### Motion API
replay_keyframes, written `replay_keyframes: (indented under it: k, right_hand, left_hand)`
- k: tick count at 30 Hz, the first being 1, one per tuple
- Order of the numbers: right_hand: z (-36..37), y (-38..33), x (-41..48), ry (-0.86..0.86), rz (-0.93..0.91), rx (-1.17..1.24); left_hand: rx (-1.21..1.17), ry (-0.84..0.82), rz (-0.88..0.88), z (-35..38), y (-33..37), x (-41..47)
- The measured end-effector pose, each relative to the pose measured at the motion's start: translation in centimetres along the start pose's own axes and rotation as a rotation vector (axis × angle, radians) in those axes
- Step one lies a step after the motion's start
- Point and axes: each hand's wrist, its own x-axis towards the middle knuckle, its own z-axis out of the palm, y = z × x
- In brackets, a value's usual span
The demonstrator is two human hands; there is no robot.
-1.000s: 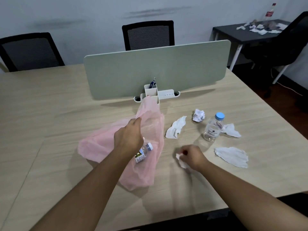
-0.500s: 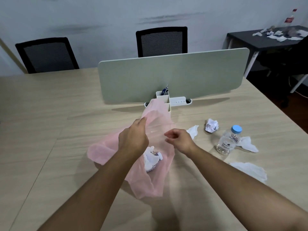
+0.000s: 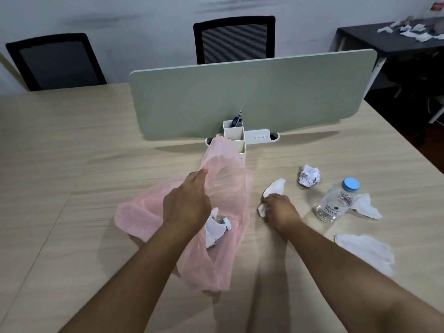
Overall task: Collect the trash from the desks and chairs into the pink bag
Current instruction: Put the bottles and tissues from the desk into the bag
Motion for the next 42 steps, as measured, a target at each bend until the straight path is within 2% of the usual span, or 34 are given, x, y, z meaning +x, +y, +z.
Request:
replay_keyframes:
  k: [6,9,11,13,15,16,18,20,21,24,26,30,36,42]
  right_hand:
    - [-3.0,-0.8,-1.4,0.149,0.231,0.620]
    - [-4.9,-3.3,-2.3,0.172,0.238,1.037]
    - [-5.3,-5.9,-3.0,0.046,0.188,1.227]
    - [-5.2,-8.5,-4.2,-0.217,0.111,1.328]
    - [-4.7,-10.0,-5.3,-0.402,0.037,1.253]
    - [-4.3,-10.2,-5.6,-0.395,0.009,1.176]
    - [-3.8,-9.9,-5.9,-0.191,0.030,1.054]
    - [-3.2,-8.8,-5.8,0.026,0.137,0.954]
    - [-2.7,-8.1,-5.7,0.082,0.212,0.925]
    - [-1.1,-6.8,-5.5,0.074,0.376,0.787]
    - [-0.1,-6.7,-5.4,0.008,0.393,0.720]
    - [1.8,-8.0,-5.3,-0.023,0.385,0.828]
    - [-0.6,-8.3,-4.6,0.159,0.354,0.828]
    - [-5.2,-4.7,-4.0,0.302,0.404,0.875]
  left_hand:
    - [0.000,-0.003,-0.006,-0.3,-0.2,-0.1]
    - [-0.012,-0.001,0.005,-0.9,-0.4,-0.4]
    - [-0.025,0.005,0.013,-1.2,-0.4,-0.6]
    - [-0.034,0.009,0.020,-1.6,-0.3,-1.1]
    - [-0.041,0.008,0.022,-1.9,-0.3,-1.6]
    - [-0.041,0.012,0.024,-2.0,-0.4,-1.8]
    - [-0.040,0.025,0.029,-2.2,-0.7,-2.1]
    - [-0.041,0.035,0.036,-2.4,-1.1,-2.4]
    - [-0.041,0.044,0.042,-2.5,-1.3,-2.5]
    - [-0.038,0.081,0.054,-3.0,-1.5,-2.5]
    - [-0.033,0.089,0.062,-3.3,-1.7,-2.7]
    - [-0.011,0.115,0.074,-3.6,-2.4,-3.0]
    - [0.063,0.140,0.063,-4.6,-3.0,-2.6]
    - [0.067,0.130,0.086,-4.7,-1.0,-1.2]
